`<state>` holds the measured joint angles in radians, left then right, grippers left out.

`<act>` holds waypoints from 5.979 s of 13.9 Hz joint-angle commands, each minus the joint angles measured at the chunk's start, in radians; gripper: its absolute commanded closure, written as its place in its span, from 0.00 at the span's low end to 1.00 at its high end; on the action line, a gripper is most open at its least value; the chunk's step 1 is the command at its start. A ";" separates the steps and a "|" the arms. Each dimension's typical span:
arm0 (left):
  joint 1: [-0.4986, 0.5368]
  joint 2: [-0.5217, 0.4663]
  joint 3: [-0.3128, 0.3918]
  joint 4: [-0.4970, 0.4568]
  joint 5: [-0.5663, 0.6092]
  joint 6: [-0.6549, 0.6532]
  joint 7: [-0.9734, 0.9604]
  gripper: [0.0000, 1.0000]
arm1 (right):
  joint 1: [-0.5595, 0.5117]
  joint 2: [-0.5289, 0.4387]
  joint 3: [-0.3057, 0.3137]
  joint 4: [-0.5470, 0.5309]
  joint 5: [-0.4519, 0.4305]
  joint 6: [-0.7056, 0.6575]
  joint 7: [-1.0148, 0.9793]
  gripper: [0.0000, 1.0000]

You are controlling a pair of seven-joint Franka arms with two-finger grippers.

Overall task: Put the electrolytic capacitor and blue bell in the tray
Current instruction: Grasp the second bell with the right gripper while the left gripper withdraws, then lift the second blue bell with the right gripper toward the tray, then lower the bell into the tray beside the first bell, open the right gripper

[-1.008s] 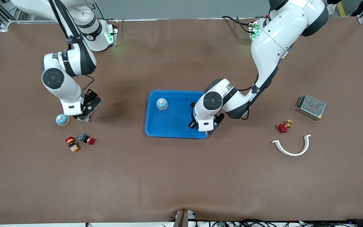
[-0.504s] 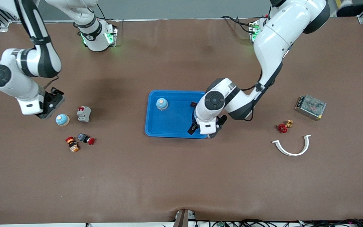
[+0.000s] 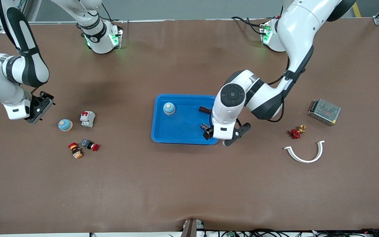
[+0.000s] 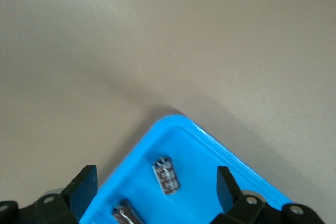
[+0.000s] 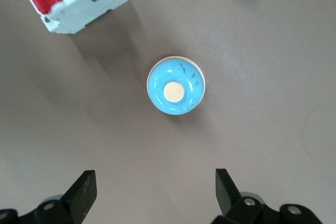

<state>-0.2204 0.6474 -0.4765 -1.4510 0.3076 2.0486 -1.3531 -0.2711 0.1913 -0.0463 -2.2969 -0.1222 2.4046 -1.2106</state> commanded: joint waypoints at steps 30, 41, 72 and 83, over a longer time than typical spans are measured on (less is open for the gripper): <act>0.205 -0.634 0.345 -0.097 -0.242 -0.515 1.166 0.00 | 0.043 0.266 0.026 0.100 0.142 0.171 -0.072 0.00; 0.233 -0.614 0.346 -0.019 -0.265 -0.542 1.167 0.00 | 0.027 0.266 0.026 0.105 0.142 0.165 -0.099 0.40; 0.274 -0.686 0.335 -0.112 -0.315 -0.556 1.266 0.00 | 0.769 0.177 0.029 0.495 0.398 -0.248 1.488 0.66; 0.271 -0.684 0.335 -0.108 -0.308 -0.559 1.217 0.00 | 0.926 0.373 0.026 0.485 0.394 0.080 1.694 0.65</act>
<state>0.0441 -0.0102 -0.1379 -1.5381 0.0051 1.4924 -0.1375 0.6292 0.5447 -0.0046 -1.8098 0.2622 2.4558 0.4656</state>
